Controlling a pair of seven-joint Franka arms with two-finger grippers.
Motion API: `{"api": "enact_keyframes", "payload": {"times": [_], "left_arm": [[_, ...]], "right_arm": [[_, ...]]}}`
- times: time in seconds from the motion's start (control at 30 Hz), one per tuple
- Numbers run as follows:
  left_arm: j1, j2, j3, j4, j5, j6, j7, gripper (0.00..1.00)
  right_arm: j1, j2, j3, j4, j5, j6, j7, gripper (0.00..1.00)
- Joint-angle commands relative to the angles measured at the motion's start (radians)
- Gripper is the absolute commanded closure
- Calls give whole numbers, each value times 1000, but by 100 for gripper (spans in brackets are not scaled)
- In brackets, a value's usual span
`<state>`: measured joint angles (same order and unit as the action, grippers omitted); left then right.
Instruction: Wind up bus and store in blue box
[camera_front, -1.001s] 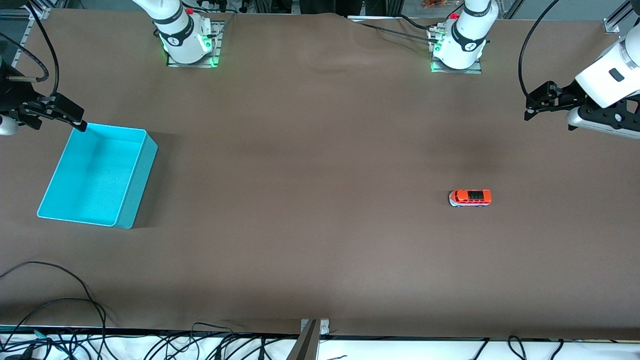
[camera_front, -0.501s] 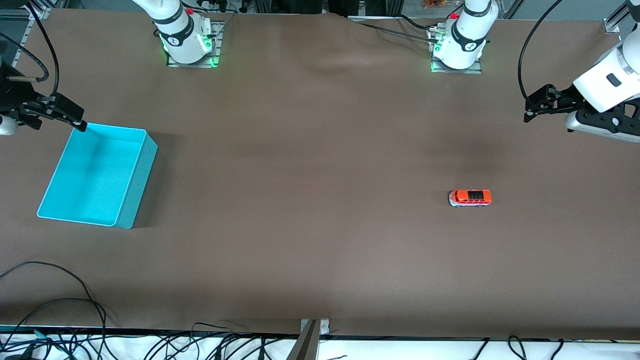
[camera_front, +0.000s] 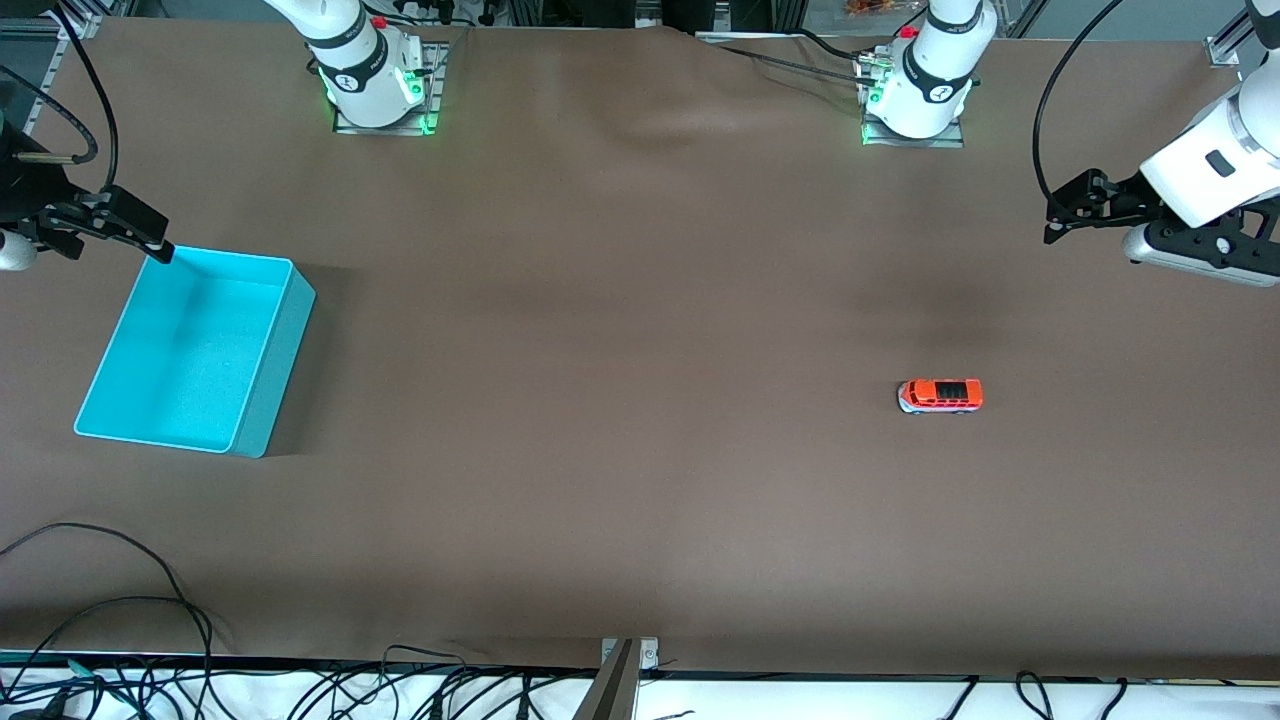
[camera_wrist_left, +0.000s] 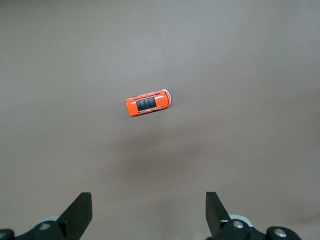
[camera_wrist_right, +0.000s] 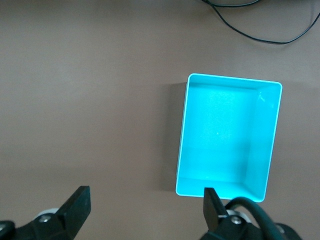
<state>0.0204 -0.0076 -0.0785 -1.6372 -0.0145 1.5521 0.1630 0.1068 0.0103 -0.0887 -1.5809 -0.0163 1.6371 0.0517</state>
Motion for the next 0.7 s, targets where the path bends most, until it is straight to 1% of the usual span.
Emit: {"api": "enact_keyframes", "payload": {"times": [0.0, 0.23, 0.43, 0.53, 0.57, 0.67], "left_arm": [[-10, 34, -3, 27, 24, -23, 35, 0], [-7, 100, -3, 34, 24, -14, 237, 0], [-11, 164, -4, 33, 24, -12, 358, 0], [-4, 201, -4, 33, 24, 26, 473, 0], [9, 240, -3, 31, 13, 80, 609, 0], [9, 265, -3, 31, 11, 92, 679, 0]], "right_arm": [[-1, 8, -2, 25, 12, -11, -12, 0], [-1, 8, -3, 25, 12, -11, -10, 0], [-1, 8, -2, 25, 12, -11, -10, 0], [1, 8, -2, 25, 12, -11, -10, 0], [1, 8, -3, 25, 12, -11, -10, 0], [-1, 8, -2, 25, 12, -11, -12, 0]]}}
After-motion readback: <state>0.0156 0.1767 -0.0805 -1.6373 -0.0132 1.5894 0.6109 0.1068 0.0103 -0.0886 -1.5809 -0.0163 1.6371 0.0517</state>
